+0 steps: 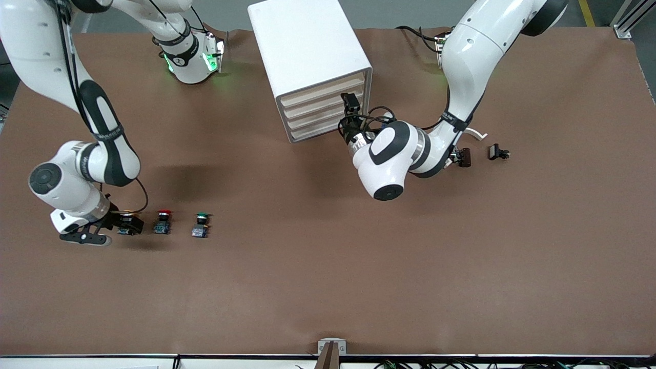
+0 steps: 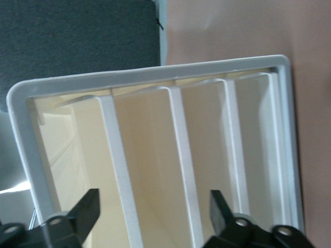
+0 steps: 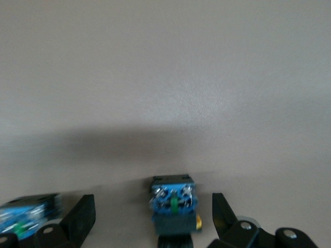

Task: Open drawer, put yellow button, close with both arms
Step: 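Pull the drawer open with the left gripper while the right gripper grasps button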

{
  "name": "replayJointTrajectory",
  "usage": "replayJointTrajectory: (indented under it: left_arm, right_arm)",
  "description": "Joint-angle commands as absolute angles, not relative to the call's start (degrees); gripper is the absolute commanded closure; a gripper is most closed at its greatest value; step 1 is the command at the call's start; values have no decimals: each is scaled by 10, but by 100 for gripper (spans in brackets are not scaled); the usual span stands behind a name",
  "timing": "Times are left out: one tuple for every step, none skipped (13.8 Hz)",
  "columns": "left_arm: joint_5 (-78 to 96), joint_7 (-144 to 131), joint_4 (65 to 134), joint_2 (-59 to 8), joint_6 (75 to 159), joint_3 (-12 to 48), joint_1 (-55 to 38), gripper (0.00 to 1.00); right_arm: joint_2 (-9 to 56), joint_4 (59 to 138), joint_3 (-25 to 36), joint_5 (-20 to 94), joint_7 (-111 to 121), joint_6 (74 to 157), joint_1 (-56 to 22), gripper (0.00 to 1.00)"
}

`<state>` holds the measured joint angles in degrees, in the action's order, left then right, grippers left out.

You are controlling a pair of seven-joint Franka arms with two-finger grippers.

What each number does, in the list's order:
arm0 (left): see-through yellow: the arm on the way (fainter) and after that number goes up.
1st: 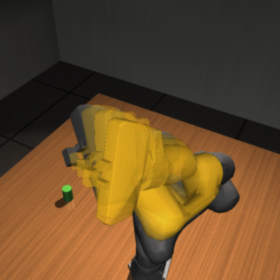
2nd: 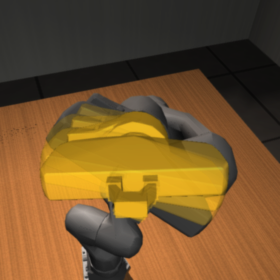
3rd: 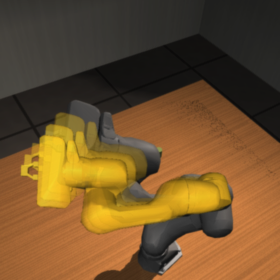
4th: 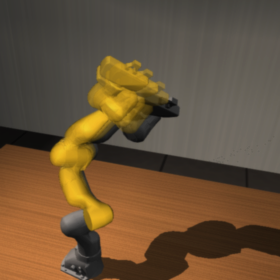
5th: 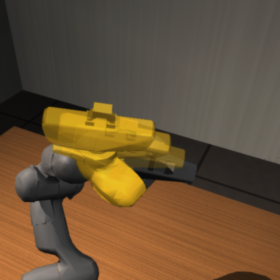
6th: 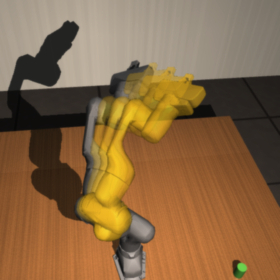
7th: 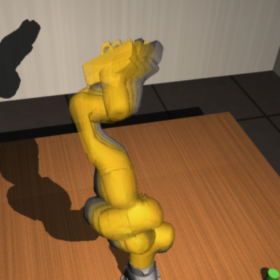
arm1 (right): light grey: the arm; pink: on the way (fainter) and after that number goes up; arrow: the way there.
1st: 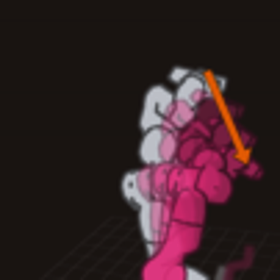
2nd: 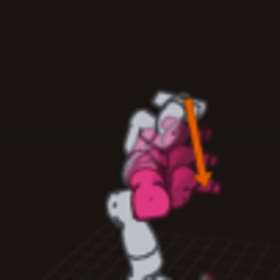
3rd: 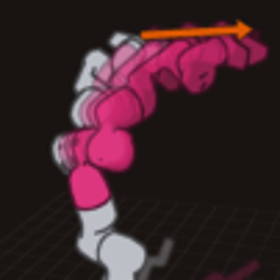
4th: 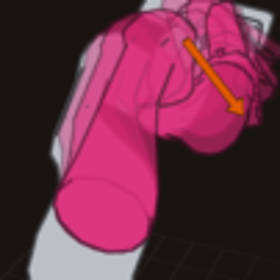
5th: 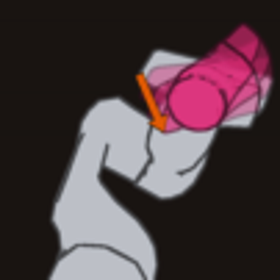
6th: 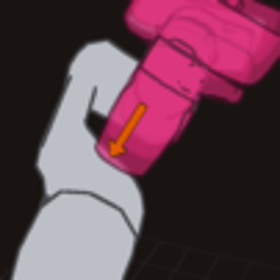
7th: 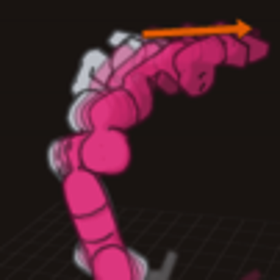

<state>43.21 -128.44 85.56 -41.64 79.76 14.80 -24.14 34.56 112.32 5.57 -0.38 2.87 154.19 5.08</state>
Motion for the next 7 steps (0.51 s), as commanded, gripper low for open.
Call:
replayJointTrajectory:
  left_arm:
    - [459, -1313, 841, -427, 780, 145, -249, 14]
    - [459, -1321, 842, -428, 779, 145, -254, 16]
    - [460, -1324, 842, -428, 778, 145, -261, 17]
    - [460, -1325, 842, -433, 778, 145, -265, 17]
    - [461, -1326, 842, -435, 779, 145, -268, 17]
    - [464, -1330, 842, -438, 779, 145, -272, 21]
    - [468, -1332, 842, -439, 778, 145, -276, 22]
  right_arm:
    - [358, 1116, 48, -5, 36, 1548, 61, 0]
    - [362, 1116, 47, -5, 36, 1548, 62, 0]
    - [362, 1116, 48, -5, 36, 1548, 62, 0]
    - [362, 1116, 48, -5, 35, 1544, 62, 0]
    - [361, 1115, 48, -5, 35, 1541, 63, 0]
    - [359, 1115, 48, -5, 36, 1538, 63, 0]
    - [356, 1114, 48, -5, 36, 1523, 62, 0]
